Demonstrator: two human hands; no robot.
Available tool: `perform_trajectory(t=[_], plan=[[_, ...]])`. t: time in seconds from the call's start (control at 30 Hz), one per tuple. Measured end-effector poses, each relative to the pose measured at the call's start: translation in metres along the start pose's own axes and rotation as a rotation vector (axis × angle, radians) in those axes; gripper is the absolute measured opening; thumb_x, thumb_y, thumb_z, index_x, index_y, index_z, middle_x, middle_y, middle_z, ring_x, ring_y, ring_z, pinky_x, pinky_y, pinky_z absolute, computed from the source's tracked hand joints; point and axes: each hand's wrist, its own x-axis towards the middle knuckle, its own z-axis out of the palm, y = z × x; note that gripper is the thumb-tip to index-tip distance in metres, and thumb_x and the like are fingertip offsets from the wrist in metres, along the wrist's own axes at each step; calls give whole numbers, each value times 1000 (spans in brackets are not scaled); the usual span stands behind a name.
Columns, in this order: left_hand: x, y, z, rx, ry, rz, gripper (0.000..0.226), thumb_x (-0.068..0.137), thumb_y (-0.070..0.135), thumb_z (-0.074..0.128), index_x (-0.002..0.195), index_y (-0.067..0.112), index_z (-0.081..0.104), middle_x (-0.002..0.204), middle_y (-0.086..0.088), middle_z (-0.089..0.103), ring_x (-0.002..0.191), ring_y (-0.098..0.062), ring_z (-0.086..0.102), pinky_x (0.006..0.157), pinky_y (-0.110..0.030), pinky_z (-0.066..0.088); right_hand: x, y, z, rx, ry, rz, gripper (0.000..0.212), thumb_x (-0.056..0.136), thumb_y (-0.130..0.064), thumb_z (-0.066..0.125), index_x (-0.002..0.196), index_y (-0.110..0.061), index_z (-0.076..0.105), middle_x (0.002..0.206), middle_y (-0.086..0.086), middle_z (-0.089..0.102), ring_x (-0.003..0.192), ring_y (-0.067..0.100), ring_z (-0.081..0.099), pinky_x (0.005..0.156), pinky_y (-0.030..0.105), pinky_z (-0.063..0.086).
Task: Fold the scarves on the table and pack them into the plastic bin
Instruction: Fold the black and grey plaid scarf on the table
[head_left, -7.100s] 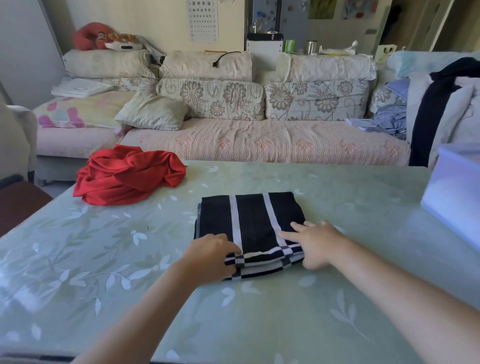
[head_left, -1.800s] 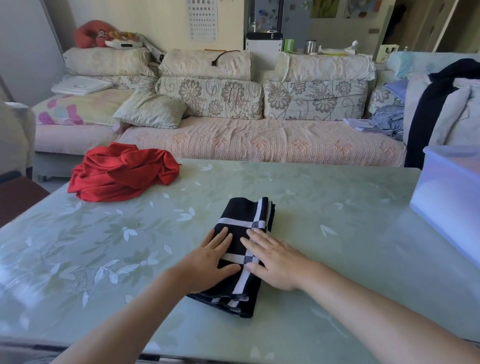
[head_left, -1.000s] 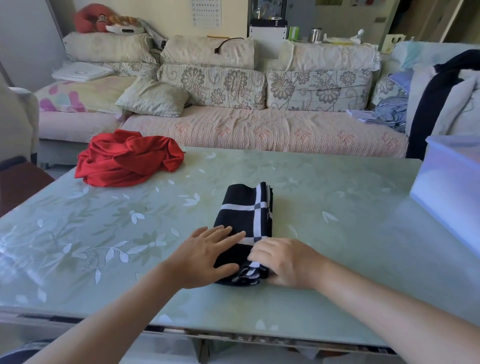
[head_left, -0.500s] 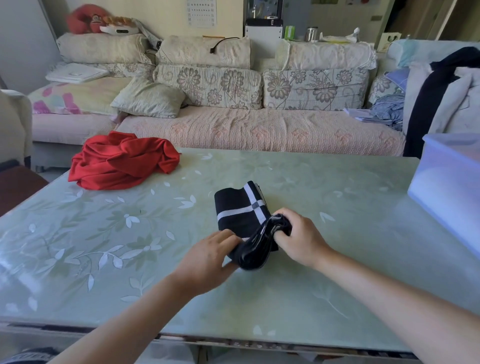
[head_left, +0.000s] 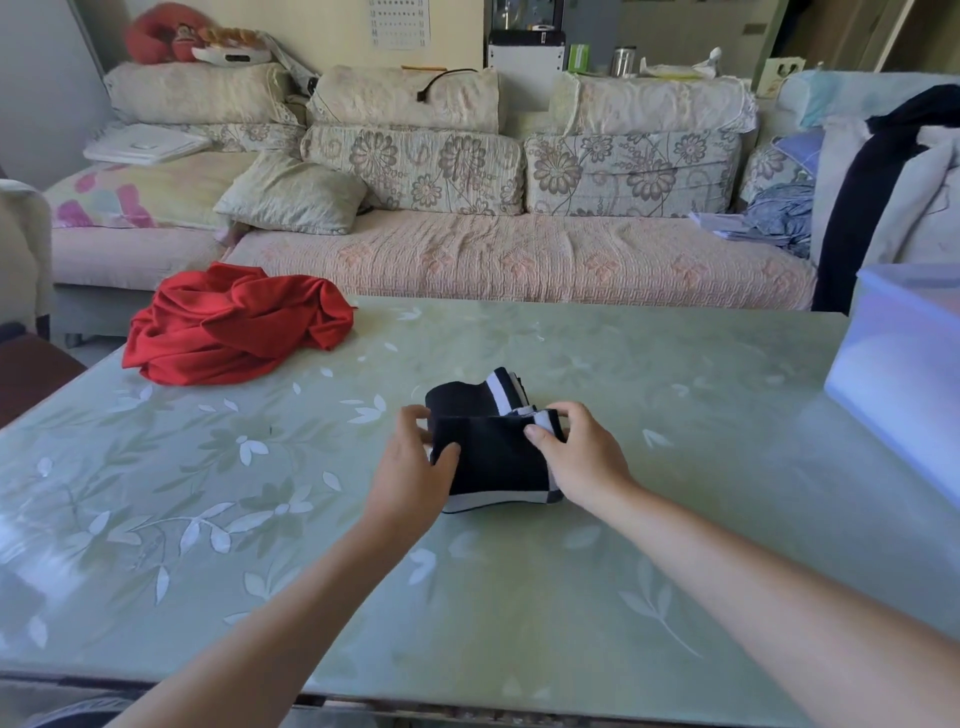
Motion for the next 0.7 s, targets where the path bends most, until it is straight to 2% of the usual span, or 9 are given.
perform_trajectory(t=[0.1,0.17,0.2,0.33,0.4,0.47,0.53,0.63,0.7], plan=[[11,-2,3,266,148,475,37,84,3,61,116,20,55,119,5,49,100,-18,54,78,-28,46,10,-7,5,-41,32,24,37,96,-47,56,124,-24,51,85,-10,56,82,19,58,62,31,39],[17,-3,6,467,89,831,35,81,3,57,112,16,67,119,1,60,108,-21,56,90,-29,43,16,-11,8,-92,58,5,38,95,-49,55,121,-22,51,78,-11,54,77,20,58,59,32,39],[17,-4,8,520,21,891,34,85,10,53,115,16,68,122,2,63,114,-21,57,97,-30,41,18,-12,10,-108,74,4,38,93,-51,57,120,-23,52,77,-10,56,76,20,59,60,32,42],[14,-16,14,681,-216,680,72,88,61,37,147,20,42,152,4,42,141,-18,37,116,-32,27,20,-11,10,-192,199,-107,48,84,-50,68,122,-27,49,97,-8,61,81,19,61,65,32,46],[19,-19,13,688,-259,647,86,81,71,34,151,21,34,156,5,35,145,-16,31,117,-29,21,23,-5,9,-284,308,-481,40,85,-31,73,120,-22,56,112,-3,58,88,22,61,69,35,51],[23,-18,11,661,-275,611,94,76,75,31,152,20,32,157,5,32,146,-13,27,117,-26,19,28,2,6,-415,342,-945,20,87,-16,70,107,-15,67,111,4,62,93,26,62,77,39,52],[22,-18,9,615,-281,559,99,73,79,28,153,20,29,159,6,28,147,-10,23,117,-23,17,29,14,4,-466,207,-1181,24,93,-26,62,107,-10,72,112,7,68,103,27,64,94,38,49],[23,-19,5,568,-306,502,90,83,75,42,155,23,23,161,13,18,148,-5,15,118,-24,18,20,28,0,-522,-126,-900,70,85,-51,63,143,-15,52,150,2,48,141,16,40,114,32,36],[25,-20,2,559,-328,493,90,84,70,51,155,24,21,162,14,12,148,-4,14,117,-25,21,16,27,0,-537,-248,-700,84,81,-43,67,155,-23,32,162,-7,25,150,8,19,117,28,31]])
